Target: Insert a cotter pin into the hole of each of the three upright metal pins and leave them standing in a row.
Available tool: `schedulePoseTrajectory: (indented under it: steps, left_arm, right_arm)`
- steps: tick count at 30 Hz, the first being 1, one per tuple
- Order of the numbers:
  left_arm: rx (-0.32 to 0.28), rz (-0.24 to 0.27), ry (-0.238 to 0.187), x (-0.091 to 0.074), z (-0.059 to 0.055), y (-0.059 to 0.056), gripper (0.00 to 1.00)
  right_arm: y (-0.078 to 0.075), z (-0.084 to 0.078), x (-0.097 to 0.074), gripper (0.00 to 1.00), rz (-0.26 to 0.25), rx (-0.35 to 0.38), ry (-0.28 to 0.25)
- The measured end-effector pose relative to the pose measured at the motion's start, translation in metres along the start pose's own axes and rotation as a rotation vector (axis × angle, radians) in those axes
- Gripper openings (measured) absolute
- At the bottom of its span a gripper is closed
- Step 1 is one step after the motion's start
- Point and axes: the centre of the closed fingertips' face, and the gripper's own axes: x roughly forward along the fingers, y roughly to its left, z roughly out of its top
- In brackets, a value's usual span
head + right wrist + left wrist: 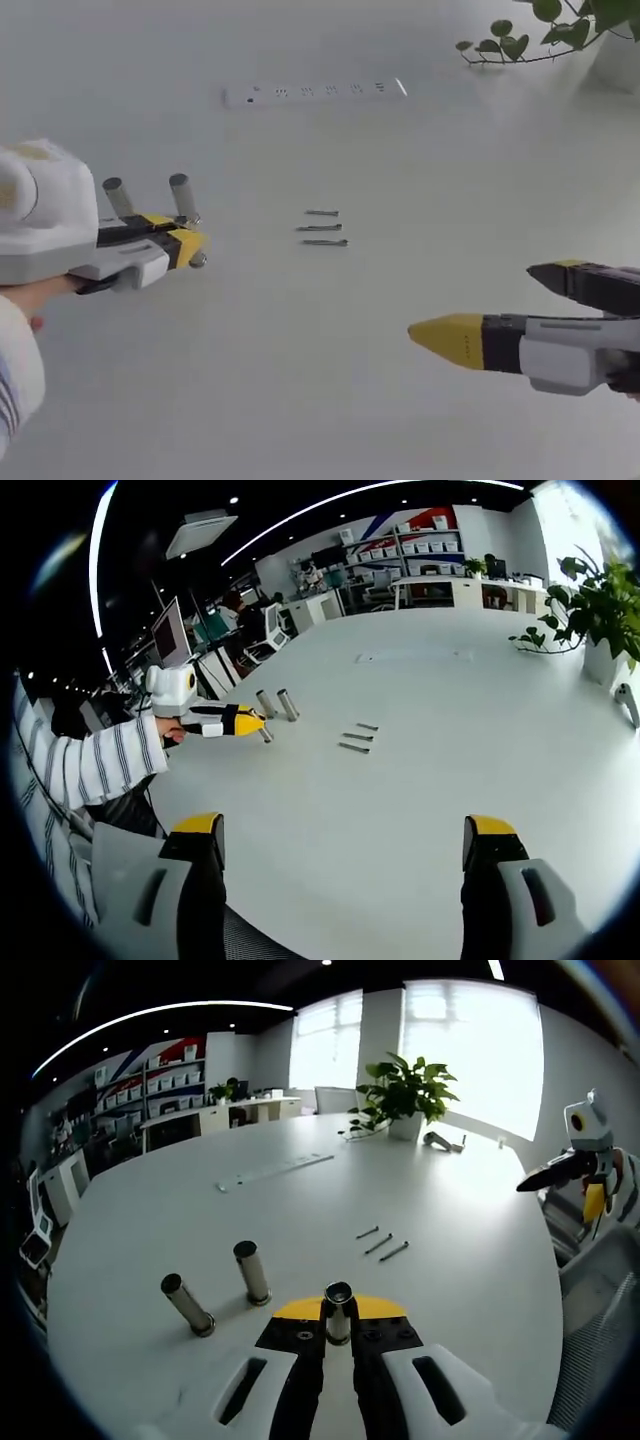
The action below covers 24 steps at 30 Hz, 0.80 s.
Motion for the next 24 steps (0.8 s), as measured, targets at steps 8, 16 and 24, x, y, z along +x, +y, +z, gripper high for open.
schedulePoseTrajectory:
  steps: [8, 16, 24]
  left_arm:
    - [0.017, -0.032, 0.013, 0.001, -0.001, -0.027, 0.05]
    - [0.022, -0.047, 0.013, 0.003, -0.001, -0.049, 0.05]
    - [0.062, -0.081, 0.017, 0.009, -0.006, -0.076, 0.05]
  right_arm:
    - [0.005, 0.001, -0.002, 0.98, 0.018, -0.021, -0.006]
    - [0.009, -0.001, -0.005, 0.98, 0.032, -0.041, -0.003]
    - [0.011, 0.001, -0.009, 0.98, 0.042, -0.057, -0.012]
